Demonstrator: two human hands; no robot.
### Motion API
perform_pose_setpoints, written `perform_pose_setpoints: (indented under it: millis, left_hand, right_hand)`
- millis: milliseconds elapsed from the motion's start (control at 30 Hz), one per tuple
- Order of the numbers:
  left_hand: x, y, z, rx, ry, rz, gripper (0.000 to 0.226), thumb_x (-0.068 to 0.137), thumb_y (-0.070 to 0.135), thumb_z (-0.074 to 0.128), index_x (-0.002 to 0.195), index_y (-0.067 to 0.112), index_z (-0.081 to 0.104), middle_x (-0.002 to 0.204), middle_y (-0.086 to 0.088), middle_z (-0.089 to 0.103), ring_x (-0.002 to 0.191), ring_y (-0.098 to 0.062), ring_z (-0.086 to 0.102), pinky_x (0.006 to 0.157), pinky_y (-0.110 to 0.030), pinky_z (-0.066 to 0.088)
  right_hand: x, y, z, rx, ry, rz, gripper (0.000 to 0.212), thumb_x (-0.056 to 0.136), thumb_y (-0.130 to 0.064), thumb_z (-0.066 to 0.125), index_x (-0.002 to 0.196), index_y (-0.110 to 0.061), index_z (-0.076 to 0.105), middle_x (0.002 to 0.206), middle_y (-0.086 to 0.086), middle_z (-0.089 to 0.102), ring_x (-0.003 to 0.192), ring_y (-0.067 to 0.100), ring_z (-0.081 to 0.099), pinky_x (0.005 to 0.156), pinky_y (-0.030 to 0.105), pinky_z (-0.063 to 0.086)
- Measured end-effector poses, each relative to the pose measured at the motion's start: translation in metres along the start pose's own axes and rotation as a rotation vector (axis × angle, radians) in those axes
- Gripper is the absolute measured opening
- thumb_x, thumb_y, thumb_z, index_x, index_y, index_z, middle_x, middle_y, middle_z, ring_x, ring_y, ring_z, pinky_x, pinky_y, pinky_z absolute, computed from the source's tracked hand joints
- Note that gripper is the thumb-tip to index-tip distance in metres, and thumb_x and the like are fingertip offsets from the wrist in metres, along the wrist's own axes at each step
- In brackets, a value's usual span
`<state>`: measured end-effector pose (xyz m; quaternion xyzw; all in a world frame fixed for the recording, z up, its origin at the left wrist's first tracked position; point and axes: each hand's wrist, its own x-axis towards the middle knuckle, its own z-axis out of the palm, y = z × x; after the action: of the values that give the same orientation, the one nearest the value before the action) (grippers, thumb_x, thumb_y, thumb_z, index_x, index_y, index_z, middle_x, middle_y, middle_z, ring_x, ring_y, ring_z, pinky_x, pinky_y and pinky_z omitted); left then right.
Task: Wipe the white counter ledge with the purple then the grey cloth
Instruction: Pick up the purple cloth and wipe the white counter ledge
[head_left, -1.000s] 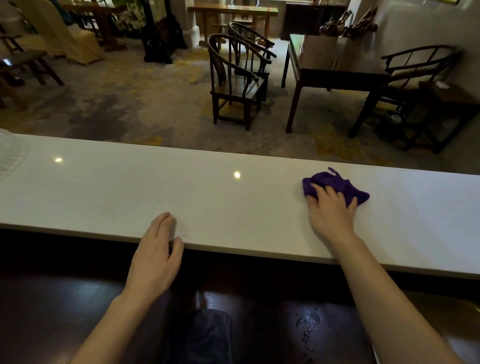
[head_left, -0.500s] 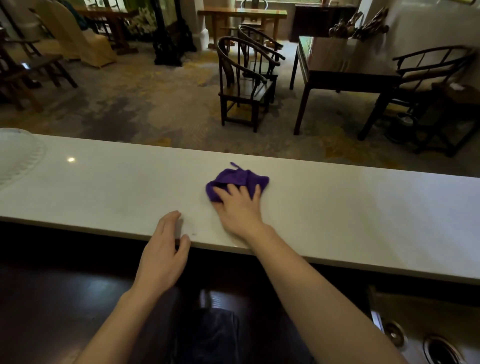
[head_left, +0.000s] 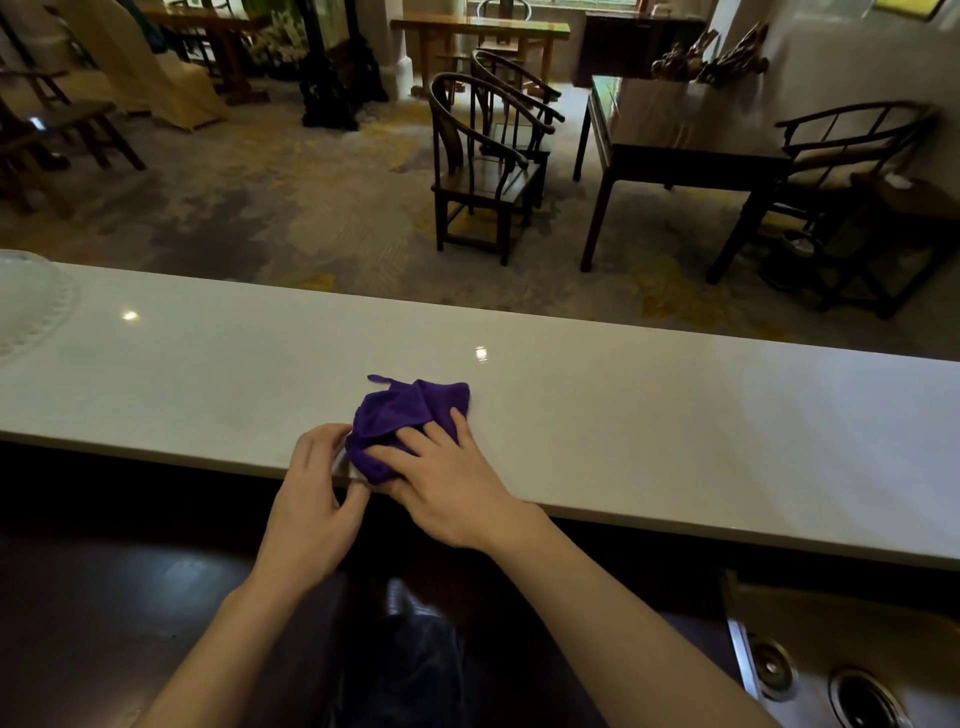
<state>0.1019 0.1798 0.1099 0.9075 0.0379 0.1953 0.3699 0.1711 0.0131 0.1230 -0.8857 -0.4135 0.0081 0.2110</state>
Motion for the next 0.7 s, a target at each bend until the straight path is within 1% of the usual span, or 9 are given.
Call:
perform_pose_setpoints:
  millis: [67,233,333,400,433,500,567,633,700]
  left_hand:
    - [0.0,0.0,-0.001,0.032,-0.005,0.002,0.051,0.084,0.004,0.068,0.131,0.007,0.05,0.129,-0.005,0.052,0.11,0.004,0.046,0.092,0.0,0.03]
    - [0.002,0.007,-0.002,0.053,-0.012,-0.018,0.051,0.085,0.002,0.065,0.134,0.007,0.053,0.136,-0.005,0.052,0.125,-0.015,0.049,0.102,-0.024,0.036]
    - [0.004,0.017,-0.002,0.026,-0.01,-0.023,0.049,0.086,0.004,0.065,0.134,0.009,0.055,0.137,-0.003,0.053,0.128,-0.017,0.049,0.106,-0.02,0.031]
    - [0.007,0.026,0.0,-0.057,-0.041,-0.049,0.049,0.089,0.014,0.066,0.136,0.018,0.053,0.137,0.005,0.053,0.127,-0.006,0.047,0.105,-0.018,0.031]
    - [0.008,0.032,0.001,-0.122,-0.07,-0.074,0.049,0.09,0.024,0.066,0.137,0.024,0.052,0.136,0.011,0.053,0.124,0.002,0.046,0.103,-0.019,0.032]
    - [0.013,0.043,0.005,-0.27,-0.15,-0.145,0.056,0.086,0.05,0.063,0.137,0.035,0.05,0.135,0.024,0.052,0.121,0.015,0.045,0.102,-0.022,0.035]
    - [0.019,0.053,0.009,-0.431,-0.237,-0.218,0.071,0.076,0.066,0.062,0.139,0.036,0.05,0.137,0.022,0.055,0.128,0.008,0.046,0.106,-0.027,0.037]
    - [0.022,0.062,0.016,-0.603,-0.297,-0.268,0.079,0.07,0.072,0.066,0.138,0.034,0.052,0.134,0.018,0.061,0.128,0.001,0.052,0.11,-0.031,0.039]
    - [0.023,0.07,0.021,-0.741,-0.336,-0.3,0.084,0.066,0.074,0.069,0.136,0.031,0.055,0.13,0.018,0.065,0.123,-0.001,0.057,0.109,-0.033,0.043]
  right_hand:
    - [-0.013,0.004,-0.006,-0.003,-0.002,-0.019,0.042,0.102,-0.034,0.047,0.144,-0.03,0.048,0.15,-0.001,0.047,0.146,0.025,0.03,0.123,0.058,0.005]
    - [-0.047,0.016,-0.019,0.002,0.01,0.006,0.035,0.102,-0.024,0.049,0.137,-0.025,0.053,0.138,-0.004,0.056,0.135,0.019,0.043,0.126,0.049,0.007]
    - [-0.059,0.02,-0.032,0.314,0.1,0.116,0.026,0.101,-0.016,0.049,0.124,-0.025,0.059,0.121,-0.018,0.064,0.114,0.004,0.054,0.121,0.032,0.021]
    - [-0.063,0.022,-0.045,0.521,0.145,0.209,0.026,0.102,-0.016,0.047,0.12,-0.031,0.059,0.112,-0.031,0.064,0.105,-0.01,0.055,0.106,0.018,0.034]
    - [-0.064,0.023,-0.052,0.617,0.156,0.252,0.026,0.103,-0.017,0.046,0.12,-0.031,0.06,0.113,-0.029,0.066,0.107,-0.009,0.058,0.101,0.017,0.038]
    - [-0.067,0.024,-0.065,0.806,0.192,0.331,0.026,0.104,-0.017,0.045,0.121,-0.026,0.063,0.116,-0.013,0.071,0.113,0.004,0.063,0.102,0.025,0.044]
    - [-0.072,0.024,-0.076,1.016,0.245,0.39,0.027,0.103,-0.022,0.046,0.119,-0.029,0.067,0.119,-0.003,0.073,0.116,0.013,0.066,0.102,0.032,0.049]
    - [-0.079,0.022,-0.086,1.284,0.271,0.433,0.029,0.103,-0.024,0.047,0.116,-0.033,0.071,0.123,0.002,0.074,0.118,0.02,0.067,0.097,0.035,0.054]
    - [-0.087,0.022,-0.093,1.49,0.278,0.452,0.031,0.104,-0.024,0.046,0.115,-0.032,0.074,0.124,0.003,0.074,0.117,0.021,0.068,0.089,0.031,0.058]
